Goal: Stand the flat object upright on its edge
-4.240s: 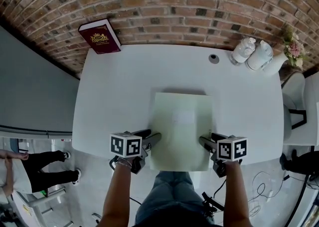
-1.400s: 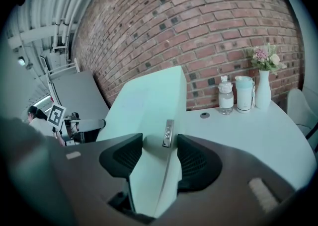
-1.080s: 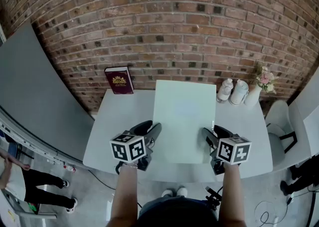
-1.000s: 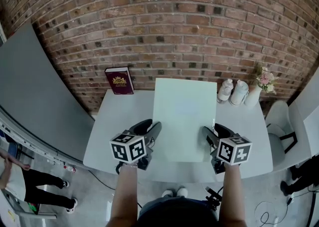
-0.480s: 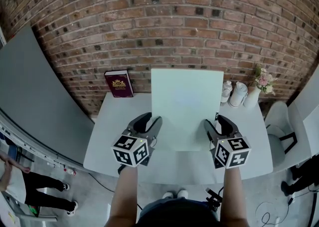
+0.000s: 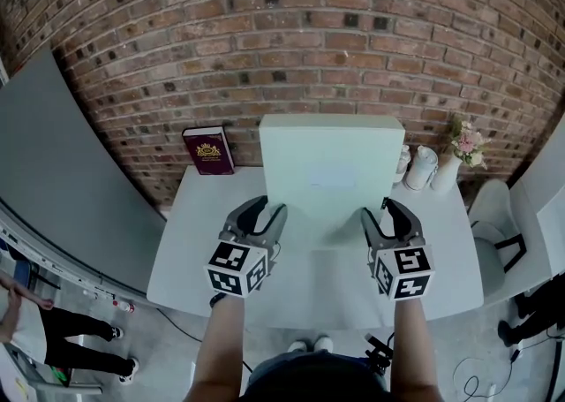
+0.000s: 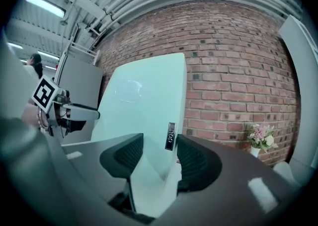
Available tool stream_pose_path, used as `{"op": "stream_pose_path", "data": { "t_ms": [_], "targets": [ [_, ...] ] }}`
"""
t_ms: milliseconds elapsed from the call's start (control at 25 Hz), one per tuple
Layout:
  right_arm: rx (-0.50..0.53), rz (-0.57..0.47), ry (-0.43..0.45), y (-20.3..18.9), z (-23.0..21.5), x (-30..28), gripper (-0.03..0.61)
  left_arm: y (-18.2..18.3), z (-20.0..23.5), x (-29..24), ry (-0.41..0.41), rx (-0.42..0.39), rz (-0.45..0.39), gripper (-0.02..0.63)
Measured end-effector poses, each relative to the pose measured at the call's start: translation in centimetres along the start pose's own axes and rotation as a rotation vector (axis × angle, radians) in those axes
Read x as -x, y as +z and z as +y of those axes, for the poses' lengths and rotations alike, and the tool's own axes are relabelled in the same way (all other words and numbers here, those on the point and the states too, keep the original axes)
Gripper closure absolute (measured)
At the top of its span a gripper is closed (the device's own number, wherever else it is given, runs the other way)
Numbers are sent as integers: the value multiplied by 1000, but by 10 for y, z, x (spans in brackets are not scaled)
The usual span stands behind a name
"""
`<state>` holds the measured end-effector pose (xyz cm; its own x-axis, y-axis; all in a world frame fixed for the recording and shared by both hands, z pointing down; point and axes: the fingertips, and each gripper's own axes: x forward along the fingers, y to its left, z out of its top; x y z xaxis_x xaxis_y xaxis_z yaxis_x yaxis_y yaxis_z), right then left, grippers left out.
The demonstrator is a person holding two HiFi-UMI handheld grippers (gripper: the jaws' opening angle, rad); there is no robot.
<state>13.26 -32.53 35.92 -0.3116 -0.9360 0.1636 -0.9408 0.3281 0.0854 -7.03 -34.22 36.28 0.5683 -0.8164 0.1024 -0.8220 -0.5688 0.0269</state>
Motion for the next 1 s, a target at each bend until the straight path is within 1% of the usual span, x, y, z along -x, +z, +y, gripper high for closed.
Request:
{"op": "stream_pose_path", "data": {
  "t_ms": [320, 480, 800, 1000],
  "targets": [
    [78, 8, -57, -8, -7, -8, 368, -8, 0, -12, 37, -87, 32, 445],
    [83, 6, -72, -14, -10, -15, 371, -11, 3, -20, 76, -121, 31, 446],
    [49, 24, -60, -39, -15, -31, 374, -32, 8, -34, 105, -115, 45, 448],
    [59, 41, -55, -57, -15, -42, 374, -52, 15, -42, 130, -128, 65, 449]
  ]
}}
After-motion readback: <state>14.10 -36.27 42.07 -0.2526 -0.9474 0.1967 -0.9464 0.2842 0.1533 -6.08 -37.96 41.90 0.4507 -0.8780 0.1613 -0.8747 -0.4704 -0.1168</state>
